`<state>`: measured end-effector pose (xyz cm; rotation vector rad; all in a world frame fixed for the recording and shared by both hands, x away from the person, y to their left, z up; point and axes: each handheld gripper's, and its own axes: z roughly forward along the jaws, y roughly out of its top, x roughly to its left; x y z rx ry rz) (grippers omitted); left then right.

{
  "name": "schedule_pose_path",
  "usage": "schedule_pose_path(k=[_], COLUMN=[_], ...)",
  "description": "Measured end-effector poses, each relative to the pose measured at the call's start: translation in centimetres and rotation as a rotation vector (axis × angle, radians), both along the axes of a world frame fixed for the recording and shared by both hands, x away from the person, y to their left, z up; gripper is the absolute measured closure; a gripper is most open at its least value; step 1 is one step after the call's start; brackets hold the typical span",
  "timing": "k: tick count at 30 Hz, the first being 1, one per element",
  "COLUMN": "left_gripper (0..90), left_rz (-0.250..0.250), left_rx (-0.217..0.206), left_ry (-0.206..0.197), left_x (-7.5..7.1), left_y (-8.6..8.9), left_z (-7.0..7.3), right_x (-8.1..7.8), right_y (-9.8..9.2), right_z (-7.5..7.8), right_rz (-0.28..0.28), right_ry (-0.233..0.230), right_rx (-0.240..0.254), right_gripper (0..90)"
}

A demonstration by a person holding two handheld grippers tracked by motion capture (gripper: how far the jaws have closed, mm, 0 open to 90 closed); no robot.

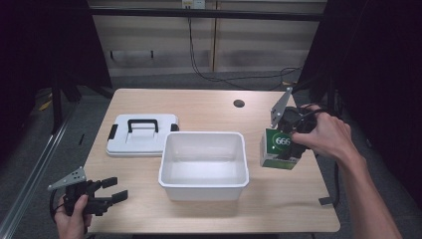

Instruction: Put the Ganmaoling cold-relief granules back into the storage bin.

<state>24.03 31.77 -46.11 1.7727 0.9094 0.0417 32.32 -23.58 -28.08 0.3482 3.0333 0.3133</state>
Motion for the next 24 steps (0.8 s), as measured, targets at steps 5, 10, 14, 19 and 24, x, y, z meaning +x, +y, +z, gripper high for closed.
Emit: schedule_pose_path(k=[5,10,14,19,24], left_gripper=[18.4,18.4,18.5,18.5,18.4], left_rz=[-0.002,0.0,-0.001,-0.001,-0.002], left_rx=[0.006,0.001,0.0,-0.002,-0.001], left_ry=[0.002,0.0,0.0,0.001,0.0], left_x=[0.0,0.0,0.0,0.0,0.0], left_y=[-0.1,0.0,0.0,0.0,0.0], left_z=[0.0,0.0,0.0,0.0,0.0], right_x=[-0.3,-0.3,-0.2,0.0,0.3], right_y=[0.1,0.6,1.2,1.9,2.6], right_z=[1.2,1.9,2.3,2.4,2.6], right_rz=[-0.009,0.001,0.023,0.033,0.048], right_ry=[0.001,-0.009,-0.019,-0.015,-0.019], right_rx=[0.019,0.027,0.045,0.079,0.129], right_gripper=[16.2,16.2,16.2,16.2,16.2])
